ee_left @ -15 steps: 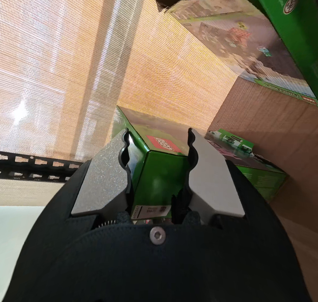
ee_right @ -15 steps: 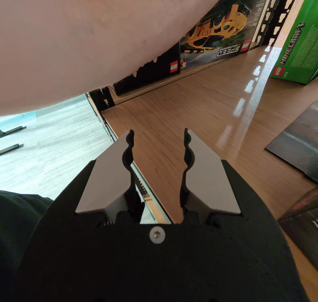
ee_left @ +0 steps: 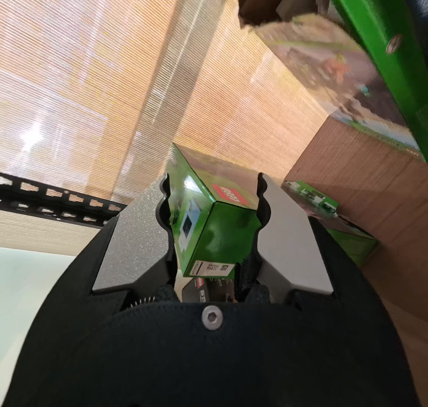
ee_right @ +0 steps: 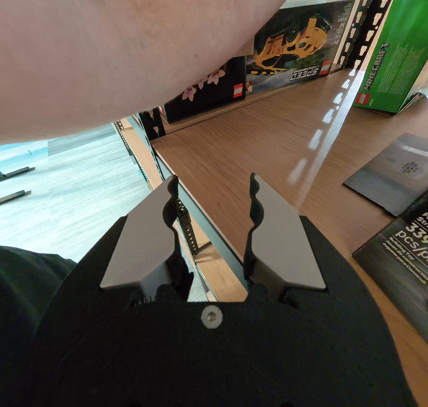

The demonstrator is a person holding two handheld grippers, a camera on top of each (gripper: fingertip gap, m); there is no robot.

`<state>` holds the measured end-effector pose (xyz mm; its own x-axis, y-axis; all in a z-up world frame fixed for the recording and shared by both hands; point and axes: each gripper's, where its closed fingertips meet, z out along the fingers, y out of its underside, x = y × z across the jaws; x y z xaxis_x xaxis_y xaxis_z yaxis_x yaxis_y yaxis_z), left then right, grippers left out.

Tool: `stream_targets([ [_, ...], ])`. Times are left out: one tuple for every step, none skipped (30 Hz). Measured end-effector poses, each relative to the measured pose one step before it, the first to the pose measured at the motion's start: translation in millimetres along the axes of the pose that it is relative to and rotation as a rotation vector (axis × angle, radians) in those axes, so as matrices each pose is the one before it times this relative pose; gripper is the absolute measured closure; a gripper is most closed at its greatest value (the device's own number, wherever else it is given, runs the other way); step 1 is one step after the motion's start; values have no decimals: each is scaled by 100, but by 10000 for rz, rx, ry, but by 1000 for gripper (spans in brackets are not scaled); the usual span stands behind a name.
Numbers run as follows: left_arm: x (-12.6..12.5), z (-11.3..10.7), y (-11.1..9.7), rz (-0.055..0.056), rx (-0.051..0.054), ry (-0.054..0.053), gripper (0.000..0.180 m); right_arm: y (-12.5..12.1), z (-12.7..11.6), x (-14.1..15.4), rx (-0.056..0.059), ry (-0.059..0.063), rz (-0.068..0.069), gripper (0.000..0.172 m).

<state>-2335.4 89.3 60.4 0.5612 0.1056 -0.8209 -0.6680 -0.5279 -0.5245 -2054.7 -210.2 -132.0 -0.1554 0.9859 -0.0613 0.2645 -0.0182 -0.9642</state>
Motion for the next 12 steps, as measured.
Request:
stream_targets([
  [-105, -575, -558, -185, 187, -13, 106, -129, -278, -24, 36, 30, -25, 111],
  [-112, -640, -572, -136, 196, -74, 106, -166, -335, -39, 36, 24, -56, 109],
  [-23, -633, -578, -130, 174, -50, 107, -256, -405, -35, 56, 39, -79, 108],
  [140, -665, -447, -124, 90, -13, 107, -363, -498, -1, 68, 69, -102, 104],
  [242, -823, -329, -128, 76, -40, 106, -542, -606, 118, 70, 123, -119, 102],
  [242, -1045, -258, -297, 128, -101, 108, -874, -739, 258, 135, 195, -99, 102],
  [560, -1182, -404, -555, 252, 72, 112, -1215, -893, 575, 194, 362, -125, 98],
  [961, -1216, -707, -579, 443, 235, 115, -1414, -949, 728, 164, 392, -270, 95],
  [826, -1189, -522, -419, 393, 56, 120, -1564, -939, 1241, 128, 577, -295, 92],
  [620, -1063, -110, -328, 167, -76, 121, -1772, -907, 1672, 174, 669, -270, 90],
  [1087, -908, -105, -341, 203, 242, 122, -1938, -784, 1868, 233, 609, -216, 91],
  [1655, -724, -222, -401, 326, 579, 123, -1932, -483, 1919, 185, 468, -156, 93],
])
